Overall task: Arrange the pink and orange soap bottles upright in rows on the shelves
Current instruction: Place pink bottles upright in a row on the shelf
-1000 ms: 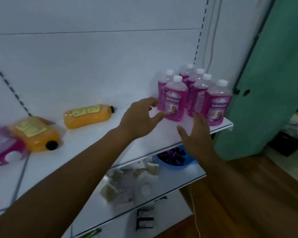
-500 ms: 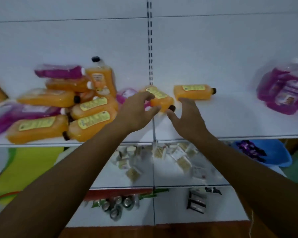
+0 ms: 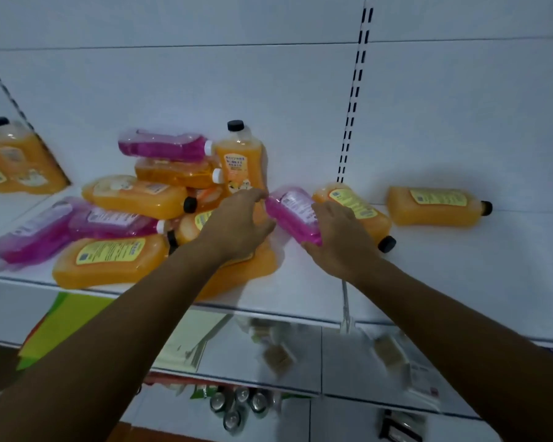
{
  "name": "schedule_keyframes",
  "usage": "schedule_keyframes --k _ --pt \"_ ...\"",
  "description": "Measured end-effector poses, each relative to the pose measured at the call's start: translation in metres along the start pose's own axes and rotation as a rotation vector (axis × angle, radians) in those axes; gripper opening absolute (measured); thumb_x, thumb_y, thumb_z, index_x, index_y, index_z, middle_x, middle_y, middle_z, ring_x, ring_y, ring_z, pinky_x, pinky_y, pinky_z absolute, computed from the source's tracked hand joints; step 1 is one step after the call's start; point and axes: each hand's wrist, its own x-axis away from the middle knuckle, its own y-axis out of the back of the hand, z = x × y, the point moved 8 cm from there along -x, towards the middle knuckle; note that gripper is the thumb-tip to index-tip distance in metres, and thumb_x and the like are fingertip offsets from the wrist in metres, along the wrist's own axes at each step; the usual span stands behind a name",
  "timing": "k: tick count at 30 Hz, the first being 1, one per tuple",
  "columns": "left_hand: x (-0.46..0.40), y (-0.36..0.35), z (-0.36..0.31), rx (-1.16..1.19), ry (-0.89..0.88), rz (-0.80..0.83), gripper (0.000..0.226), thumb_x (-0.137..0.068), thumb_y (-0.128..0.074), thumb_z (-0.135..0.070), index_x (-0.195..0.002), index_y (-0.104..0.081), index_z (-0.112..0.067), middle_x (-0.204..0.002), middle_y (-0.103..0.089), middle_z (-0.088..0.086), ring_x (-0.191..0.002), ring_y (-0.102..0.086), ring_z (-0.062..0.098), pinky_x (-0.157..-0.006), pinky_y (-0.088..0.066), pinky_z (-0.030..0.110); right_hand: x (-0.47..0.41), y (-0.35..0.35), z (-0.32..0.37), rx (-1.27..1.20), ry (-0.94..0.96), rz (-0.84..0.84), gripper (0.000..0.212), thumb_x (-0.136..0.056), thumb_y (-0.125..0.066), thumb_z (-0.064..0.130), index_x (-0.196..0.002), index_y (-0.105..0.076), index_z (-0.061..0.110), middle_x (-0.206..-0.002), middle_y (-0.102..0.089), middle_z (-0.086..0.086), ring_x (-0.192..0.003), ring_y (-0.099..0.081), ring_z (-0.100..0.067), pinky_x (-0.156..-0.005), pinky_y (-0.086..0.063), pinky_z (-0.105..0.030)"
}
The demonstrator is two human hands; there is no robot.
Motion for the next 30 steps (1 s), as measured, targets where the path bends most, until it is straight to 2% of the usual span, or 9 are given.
schedule_keyframes --k 3,6,9,13,17,20,23,28,30 --pt "-0.03 -0.014 -0.003 -0.04 -0.007 0.05 0.057 -0.09 -0.064 -0.031 -0.141 -0.043 -0.017 -0.143 -0.048 0.004 -0.13 -0.045 0.021 -0.098 -0.037 0.029 -0.012 -0.007 -0.006 0.058 0.018 0.036 0.077 -0.082 -0.066 0.052 -0.142 -0.035 0.015 -0.137 -0.044 -0.01 -0.127 -0.04 -0.029 -0.102 -0.043 -0.042" --pt "-0.052 -0.032 -0.011 -0.038 -0.108 0.12 0.058 -0.085 -0.07 -0.03 -0.137 -0.047 -0.017 -0.134 -0.053 0.003 -0.124 -0.049 0.024 -0.092 -0.037 0.027 -0.015 -0.015 -0.007 0.118 0.035 0.085 0.086 -0.079 -0.067 0.056 -0.145 -0.03 0.015 -0.143 -0.04 -0.01 -0.131 -0.037 -0.028 -0.105 -0.041 -0.041" --pt "-0.068 -0.059 -0.012 -0.169 -0.229 0.239 0.077 -0.076 -0.078 -0.039 -0.141 -0.04 -0.023 -0.136 -0.048 0.003 -0.124 -0.047 0.023 -0.097 -0.043 0.032 -0.016 -0.016 -0.006 0.134 0.042 0.072 0.083 -0.082 -0.067 0.05 -0.146 -0.027 0.014 -0.145 -0.038 -0.011 -0.133 -0.035 -0.028 -0.107 -0.039 -0.041" --pt "-0.077 -0.085 -0.008 -0.409 -0.355 0.312 0.101 -0.071 -0.078 -0.051 -0.15 -0.02 -0.027 -0.159 -0.017 0.006 -0.146 -0.015 0.031 -0.117 -0.021 0.051 -0.013 -0.015 -0.004 0.093 0.017 0.043 0.079 -0.086 -0.063 0.049 -0.147 -0.029 0.01 -0.147 -0.04 -0.012 -0.136 -0.035 -0.029 -0.111 -0.035 -0.041" --pt "-0.074 -0.083 -0.026 -0.388 -0.52 0.298 0.094 -0.072 -0.074 -0.054 -0.149 -0.026 -0.029 -0.157 -0.025 -0.002 -0.146 -0.018 0.026 -0.118 -0.015 0.053 -0.007 -0.004 -0.001 0.013 -0.032 -0.008 0.074 -0.087 -0.061 0.048 -0.144 -0.034 0.009 -0.141 -0.048 -0.01 -0.13 -0.041 -0.029 -0.11 -0.035 -0.041" --pt "-0.07 -0.072 -0.038 -0.242 -0.617 0.269 0.079 -0.074 -0.074 -0.05 -0.142 -0.041 -0.028 -0.143 -0.049 -0.003 -0.135 -0.04 0.021 -0.115 -0.024 0.053 0.0 0.014 -0.002 -0.056 -0.076 -0.052 0.067 -0.086 -0.062 0.046 -0.14 -0.04 0.013 -0.133 -0.054 -0.009 -0.12 -0.048 -0.029 -0.1 -0.042 -0.042" --pt "-0.072 -0.047 -0.052 0.014 -0.669 0.286 0.072 -0.068 -0.062 -0.063 -0.13 -0.058 -0.027 -0.119 -0.067 -0.003 -0.108 -0.062 0.017 -0.094 -0.049 0.043 0.009 0.049 -0.008 -0.171 -0.19 -0.191 0.057 -0.081 -0.067 0.045 -0.125 -0.049 0.013 -0.111 -0.062 -0.006 -0.1 -0.057 -0.025 -0.081 -0.05 -0.037" --pt "-0.071 -0.024 -0.102 0.336 -0.715 0.417 0.034 -0.079 -0.076 -0.032 -0.109 -0.072 -0.017 -0.097 -0.074 -0.004 -0.085 -0.069 0.006 -0.074 -0.051 0.013 0.032 0.109 -0.033 -0.522 -0.414 -0.519 0.048 -0.079 -0.071 0.047 -0.112 -0.052 0.018 -0.093 -0.058 0.008 -0.083 -0.059 -0.008 -0.068 -0.053 -0.022" --pt "-0.065 -0.026 -0.125 0.485 -0.687 0.468 0.03 -0.081 -0.071 -0.029 -0.107 -0.072 -0.014 -0.095 -0.075 -0.004 -0.084 -0.071 0.007 -0.073 -0.054 0.016 0.046 0.122 -0.044 -0.591 -0.445 -0.551 0.051 -0.082 -0.069 0.045 -0.121 -0.049 0.018 -0.102 -0.057 0.007 -0.088 -0.06 -0.007 -0.067 -0.054 -0.014"
